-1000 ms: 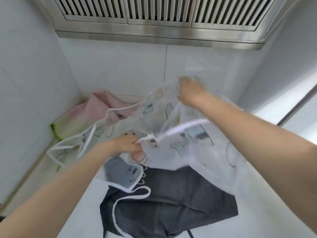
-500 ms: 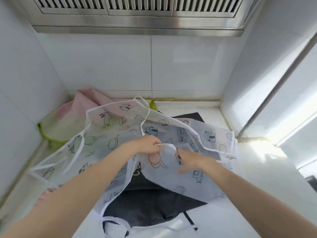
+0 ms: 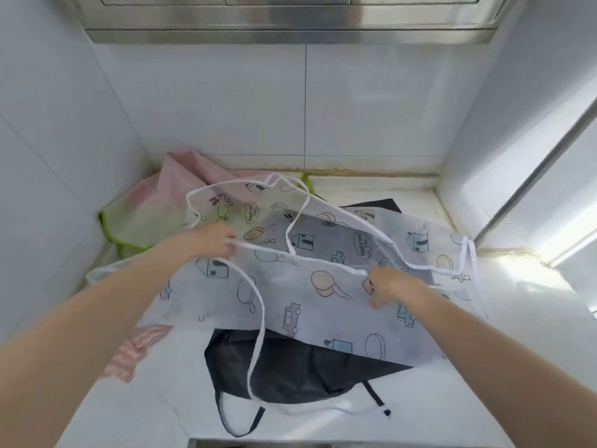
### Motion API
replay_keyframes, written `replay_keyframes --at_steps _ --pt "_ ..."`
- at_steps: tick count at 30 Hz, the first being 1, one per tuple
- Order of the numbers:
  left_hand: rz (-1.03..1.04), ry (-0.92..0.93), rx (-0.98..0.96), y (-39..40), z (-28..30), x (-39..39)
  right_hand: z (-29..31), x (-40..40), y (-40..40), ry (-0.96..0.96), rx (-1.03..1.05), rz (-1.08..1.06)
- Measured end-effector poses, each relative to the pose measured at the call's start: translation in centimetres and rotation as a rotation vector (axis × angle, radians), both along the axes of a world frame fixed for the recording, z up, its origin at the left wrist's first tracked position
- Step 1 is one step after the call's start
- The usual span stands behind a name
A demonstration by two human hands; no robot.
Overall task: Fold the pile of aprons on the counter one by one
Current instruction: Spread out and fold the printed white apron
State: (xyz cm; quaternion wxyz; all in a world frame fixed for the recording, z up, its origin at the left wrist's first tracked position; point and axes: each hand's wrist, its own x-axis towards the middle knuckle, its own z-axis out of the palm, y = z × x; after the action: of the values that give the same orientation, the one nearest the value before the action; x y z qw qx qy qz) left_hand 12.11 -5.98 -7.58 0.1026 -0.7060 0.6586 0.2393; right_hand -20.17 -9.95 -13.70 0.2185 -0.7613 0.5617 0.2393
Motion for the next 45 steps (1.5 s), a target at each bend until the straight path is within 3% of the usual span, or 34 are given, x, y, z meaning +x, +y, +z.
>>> replay_keyframes --at_steps 3,4,6,8,11,12,14,17,23,27,29,31,33,37,42,45 --pt "0.023 -0.357 -0.610 -1.4 -0.6 -1.2 -0.4 1.9 -0.6 -0.256 -0.171 -0.151" --pt "-0.052 -0.461 -0.746 -1.2 -1.5 -2.3 -0.5 2.5 -0.6 -0.242 -0.287 -0.131" --pt "-0.355 -0.428 -0.871 0.5 -3.6 -5.0 -1.2 3.2 -0.3 -0.098 -0.475 -0.059" --pt "-0.605 -0.293 -0.631 2.8 -7.1 -7.2 -2.2 3.5 0.2 0.013 -0.524 0.015" --pt "-0.454 -0.262 -0.033 4.8 -10.1 -7.6 -3.8 4.3 1.4 -0.006 -0.634 0.197" --pt "-0.428 -0.269 0.048 4.9 -10.5 -7.5 -3.9 4.5 1.8 -0.019 -0.630 0.251" --pt "-0.419 -0.253 0.147 4.6 -11.5 -7.3 -4.7 4.0 2.9 -0.004 -0.389 0.285" --pt "-0.392 -0.207 0.220 5.1 -12.1 -7.5 -6.6 1.4 4.0 0.010 0.062 0.069" --pt "-0.392 -0.171 0.212 5.3 -12.3 -8.2 -6.4 -2.6 3.7 0.058 0.151 -0.038" --pt "-0.299 -0.176 -0.009 3.5 -10.9 -7.8 -5.3 0.5 2.2 0.197 0.140 -0.046" --pt "-0.192 -0.280 -0.176 3.1 -10.3 -6.9 -4.4 3.2 2.4 0.055 -0.014 0.060" --pt "-0.005 -0.299 -0.223 3.3 -9.9 -5.2 -3.6 6.4 3.1 -0.244 -0.071 0.077" --pt "0.094 -0.203 -0.182 3.9 -9.9 -3.3 -2.8 9.8 4.4 -0.462 0.069 0.037" --pt "-0.019 -0.028 -0.096 4.9 -11.3 -0.5 -4.3 16.3 6.5 -0.641 0.331 -0.068" --pt "-0.067 0.046 -0.068 4.7 -12.5 0.3 -5.8 20.6 7.0 -1.020 0.620 -0.718" --pt "-0.047 0.003 0.016 4.1 -12.5 0.0 -4.0 20.2 5.7 -1.196 0.857 -0.940"
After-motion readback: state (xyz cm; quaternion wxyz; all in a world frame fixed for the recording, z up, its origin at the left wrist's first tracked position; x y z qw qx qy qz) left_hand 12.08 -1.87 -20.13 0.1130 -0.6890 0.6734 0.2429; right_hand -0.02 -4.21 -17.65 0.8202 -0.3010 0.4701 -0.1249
